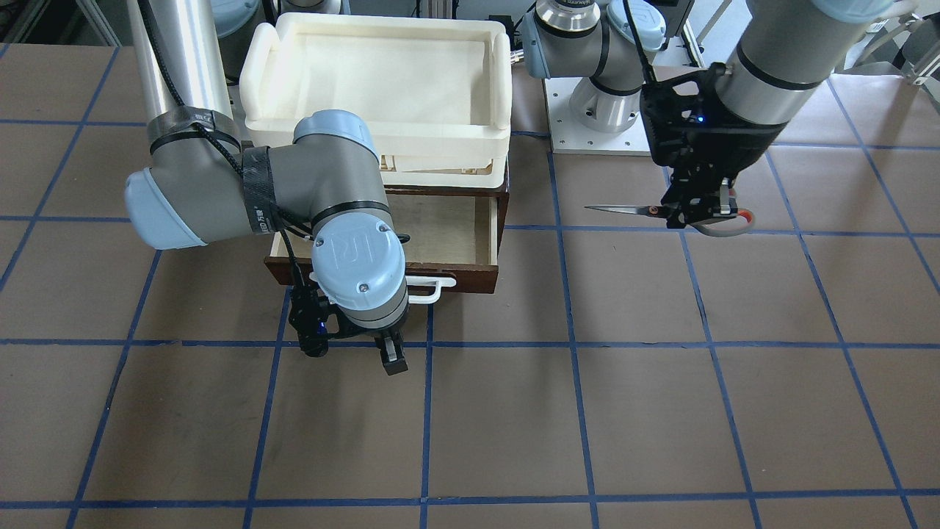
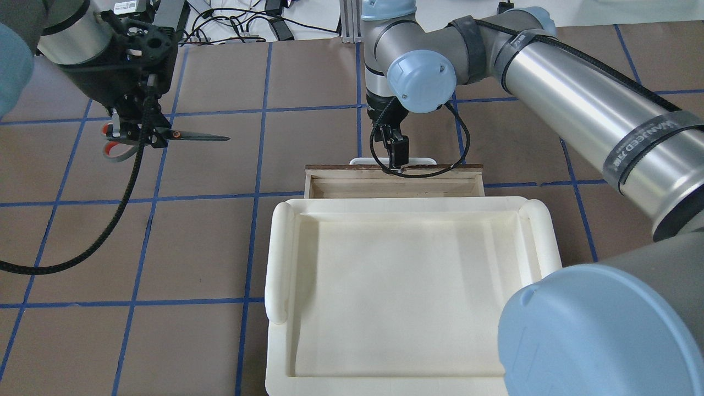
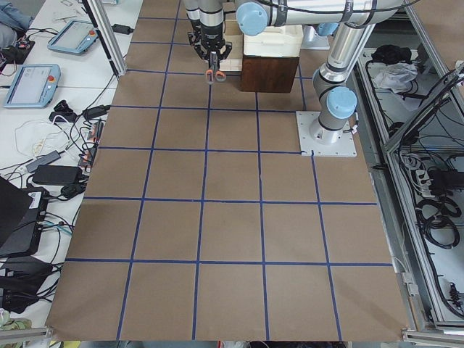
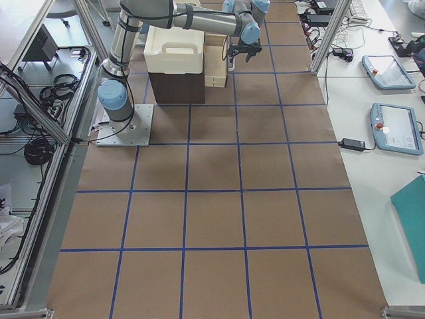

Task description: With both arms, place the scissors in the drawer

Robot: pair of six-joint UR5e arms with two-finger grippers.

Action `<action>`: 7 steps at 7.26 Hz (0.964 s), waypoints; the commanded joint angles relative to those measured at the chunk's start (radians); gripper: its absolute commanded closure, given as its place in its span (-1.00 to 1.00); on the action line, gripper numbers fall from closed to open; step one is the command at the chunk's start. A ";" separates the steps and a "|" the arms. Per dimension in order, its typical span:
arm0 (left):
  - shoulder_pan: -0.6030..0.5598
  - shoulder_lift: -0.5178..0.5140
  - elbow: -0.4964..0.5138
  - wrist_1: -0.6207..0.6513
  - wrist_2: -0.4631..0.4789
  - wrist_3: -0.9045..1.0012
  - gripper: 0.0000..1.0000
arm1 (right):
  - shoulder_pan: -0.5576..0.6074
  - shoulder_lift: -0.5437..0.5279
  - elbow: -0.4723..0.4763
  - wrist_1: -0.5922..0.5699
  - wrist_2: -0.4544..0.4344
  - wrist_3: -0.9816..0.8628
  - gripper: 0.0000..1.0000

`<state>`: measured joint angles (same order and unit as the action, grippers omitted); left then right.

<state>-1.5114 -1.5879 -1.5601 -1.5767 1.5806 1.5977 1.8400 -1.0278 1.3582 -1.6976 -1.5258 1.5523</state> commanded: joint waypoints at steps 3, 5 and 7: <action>-0.062 0.003 -0.009 -0.003 -0.011 -0.050 1.00 | -0.013 0.040 -0.059 0.001 -0.001 -0.015 -1.00; -0.062 0.006 -0.015 -0.003 -0.008 -0.047 1.00 | -0.030 0.046 -0.065 0.000 -0.001 -0.033 -1.00; -0.062 0.005 -0.017 -0.003 -0.017 -0.050 1.00 | -0.041 0.048 -0.070 -0.001 -0.001 -0.046 -1.00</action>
<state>-1.5739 -1.5822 -1.5759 -1.5800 1.5668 1.5498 1.8062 -0.9821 1.2929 -1.6979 -1.5263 1.5158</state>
